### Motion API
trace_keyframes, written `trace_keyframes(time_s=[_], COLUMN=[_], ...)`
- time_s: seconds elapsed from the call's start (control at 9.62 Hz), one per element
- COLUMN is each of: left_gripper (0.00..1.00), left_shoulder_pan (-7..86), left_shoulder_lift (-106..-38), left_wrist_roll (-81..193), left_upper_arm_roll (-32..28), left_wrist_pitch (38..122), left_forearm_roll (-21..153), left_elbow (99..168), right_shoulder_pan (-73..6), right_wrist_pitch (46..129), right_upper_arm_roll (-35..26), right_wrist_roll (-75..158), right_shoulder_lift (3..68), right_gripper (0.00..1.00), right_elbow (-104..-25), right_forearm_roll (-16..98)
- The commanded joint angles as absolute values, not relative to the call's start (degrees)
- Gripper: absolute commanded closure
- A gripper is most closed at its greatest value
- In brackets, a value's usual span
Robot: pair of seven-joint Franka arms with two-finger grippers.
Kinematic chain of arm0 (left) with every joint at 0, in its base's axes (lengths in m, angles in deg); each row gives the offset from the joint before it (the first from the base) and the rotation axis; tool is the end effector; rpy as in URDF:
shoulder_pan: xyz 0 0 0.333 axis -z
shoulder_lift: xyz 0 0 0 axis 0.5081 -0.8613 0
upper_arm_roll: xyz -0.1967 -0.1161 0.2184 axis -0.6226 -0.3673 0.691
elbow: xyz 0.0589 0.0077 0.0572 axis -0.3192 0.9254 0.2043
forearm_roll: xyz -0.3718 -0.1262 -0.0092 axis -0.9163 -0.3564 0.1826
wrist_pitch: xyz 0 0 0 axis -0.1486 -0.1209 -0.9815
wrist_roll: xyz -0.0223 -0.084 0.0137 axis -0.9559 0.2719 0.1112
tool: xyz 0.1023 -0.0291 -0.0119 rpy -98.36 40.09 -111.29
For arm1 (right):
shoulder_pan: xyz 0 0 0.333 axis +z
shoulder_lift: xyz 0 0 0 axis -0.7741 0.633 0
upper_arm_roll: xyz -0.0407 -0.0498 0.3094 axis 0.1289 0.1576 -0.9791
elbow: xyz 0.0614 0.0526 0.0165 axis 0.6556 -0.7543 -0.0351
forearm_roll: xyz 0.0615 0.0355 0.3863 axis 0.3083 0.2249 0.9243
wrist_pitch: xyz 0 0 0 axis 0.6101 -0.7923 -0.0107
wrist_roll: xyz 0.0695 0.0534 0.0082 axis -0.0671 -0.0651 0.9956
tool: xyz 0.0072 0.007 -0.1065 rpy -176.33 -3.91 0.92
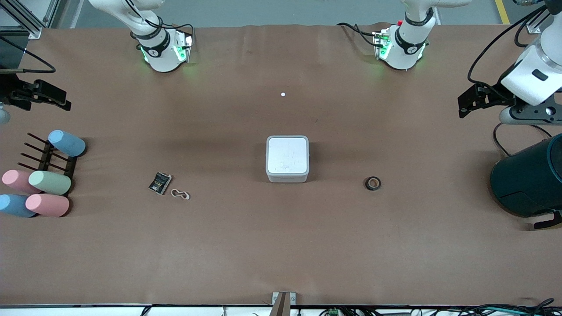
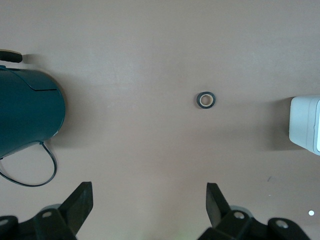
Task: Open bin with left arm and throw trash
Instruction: 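Move the left gripper to the bin while the right gripper nears the packet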
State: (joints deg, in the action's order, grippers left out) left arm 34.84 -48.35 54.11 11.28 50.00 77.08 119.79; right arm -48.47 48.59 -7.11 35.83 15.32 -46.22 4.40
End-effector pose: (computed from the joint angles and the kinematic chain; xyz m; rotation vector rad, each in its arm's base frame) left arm 0.5540 -0.0863 0.6357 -3.0982 0.1254 0.0126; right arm 0.5483 -0.0028 0.6499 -3.1257 0.0312 0.2014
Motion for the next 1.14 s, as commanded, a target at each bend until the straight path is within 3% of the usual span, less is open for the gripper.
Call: trace_keyframes(time_s=[0.0, 0.31, 0.42, 0.73, 0.83, 1.04], left_gripper=[0.00, 0.00, 0.06, 0.64, 0.79, 0.92], left_shoulder_pan=[33.28, 34.23, 34.93, 46.92, 50.72, 54.78], left_shoulder_lift=[-49.19, -50.68, -54.86, -69.52, -74.19, -79.93], left_wrist_roll=[53.21, 54.50, 55.82, 64.60, 66.02, 66.73], left_upper_arm_roll=[11.49, 8.26, 6.41, 4.11, 4.37, 3.85], left_wrist_pitch=[48.31, 45.68, 48.72, 63.36, 69.52, 80.08], left_forearm_roll=[76.22, 74.21, 73.06, 73.05, 74.10, 73.93], left_elbow=[117.99, 119.75, 119.32, 115.74, 113.62, 113.25], right_shoulder_pan=[-48.71, -48.62, -48.18, -45.90, -45.81, -44.49], right_wrist_pitch=[48.62, 48.88, 50.19, 63.94, 67.48, 72.59], right_upper_arm_roll=[-7.48, -7.48, -7.48, -7.65, -7.65, -7.65], right_wrist_roll=[35.55, 35.55, 35.47, 34.85, 32.68, 30.29], right_shoulder_lift=[14.73, 14.38, 14.47, 14.64, 16.82, 24.28], right_gripper=[0.00, 0.00, 0.00, 0.00, 0.00, 0.00], right_elbow=[-46.76, -48.60, -49.82, -64.63, -67.04, -67.33], right_forearm_roll=[3.32, 3.32, 3.32, 3.41, 3.76, 3.85])
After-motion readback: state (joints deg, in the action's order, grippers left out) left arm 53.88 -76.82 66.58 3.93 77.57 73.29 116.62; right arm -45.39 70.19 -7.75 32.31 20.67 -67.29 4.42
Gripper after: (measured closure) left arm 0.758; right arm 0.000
